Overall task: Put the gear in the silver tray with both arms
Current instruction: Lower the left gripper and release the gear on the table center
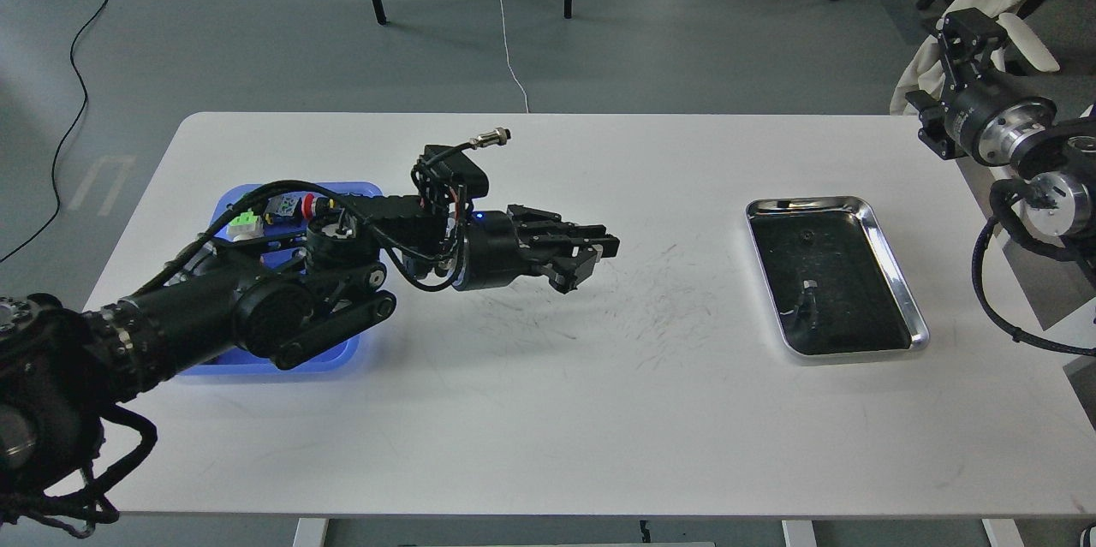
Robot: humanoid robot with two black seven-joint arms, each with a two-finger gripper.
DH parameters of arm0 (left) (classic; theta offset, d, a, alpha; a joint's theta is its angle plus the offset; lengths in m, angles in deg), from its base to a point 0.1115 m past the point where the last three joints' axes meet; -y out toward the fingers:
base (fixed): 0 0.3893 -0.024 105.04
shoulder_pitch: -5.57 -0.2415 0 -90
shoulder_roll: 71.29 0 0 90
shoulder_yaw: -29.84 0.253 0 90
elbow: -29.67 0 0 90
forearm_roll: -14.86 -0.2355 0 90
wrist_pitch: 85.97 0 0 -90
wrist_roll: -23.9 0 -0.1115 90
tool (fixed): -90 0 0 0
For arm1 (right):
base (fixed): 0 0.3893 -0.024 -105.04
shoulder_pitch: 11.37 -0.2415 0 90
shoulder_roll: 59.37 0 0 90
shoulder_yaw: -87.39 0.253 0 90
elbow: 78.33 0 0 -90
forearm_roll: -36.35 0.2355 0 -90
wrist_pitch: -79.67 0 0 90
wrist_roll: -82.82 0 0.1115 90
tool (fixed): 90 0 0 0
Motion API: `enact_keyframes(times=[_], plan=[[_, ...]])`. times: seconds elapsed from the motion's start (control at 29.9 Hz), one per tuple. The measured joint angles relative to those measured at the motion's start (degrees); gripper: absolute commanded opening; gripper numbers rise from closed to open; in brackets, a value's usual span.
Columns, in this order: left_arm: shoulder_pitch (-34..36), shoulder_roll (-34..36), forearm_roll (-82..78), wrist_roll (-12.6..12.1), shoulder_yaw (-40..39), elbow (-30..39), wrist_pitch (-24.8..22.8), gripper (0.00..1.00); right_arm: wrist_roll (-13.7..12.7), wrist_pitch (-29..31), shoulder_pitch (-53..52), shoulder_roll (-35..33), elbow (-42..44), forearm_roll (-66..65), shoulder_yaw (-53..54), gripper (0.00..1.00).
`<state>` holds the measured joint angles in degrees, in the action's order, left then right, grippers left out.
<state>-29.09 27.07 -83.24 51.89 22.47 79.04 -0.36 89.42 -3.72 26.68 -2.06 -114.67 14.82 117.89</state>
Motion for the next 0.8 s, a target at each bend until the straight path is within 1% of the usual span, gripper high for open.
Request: enact_keyframes(times=[0.2, 0.43, 0.57, 0.8], plan=[[-0.3, -7.4, -0.2, 0.0, 1.3, -7.2, 0.0, 0.02, 0.0, -0.1, 0.0, -0.1, 0.0, 0.0, 0.0, 0.93], [-0.9, -8.3, -0.1, 0.0, 1.3, -13.2, 0.2, 0.02, 0.0, -0.1, 0.1, 0.3, 0.2, 0.0, 0.0, 0.93], [-1.3, -8.4, 0.0, 0.0, 1.3, -14.4, 0.3, 0.02, 0.0, -0.2, 0.1, 0.5, 0.3, -0.1, 0.0, 0.93], [-2.0, -8.4, 0.0, 0.0, 2.5, -13.9, 0.9, 0.02, 0.0, -0.2, 0.3, 0.4, 0.3, -0.1, -0.1, 0.93]])
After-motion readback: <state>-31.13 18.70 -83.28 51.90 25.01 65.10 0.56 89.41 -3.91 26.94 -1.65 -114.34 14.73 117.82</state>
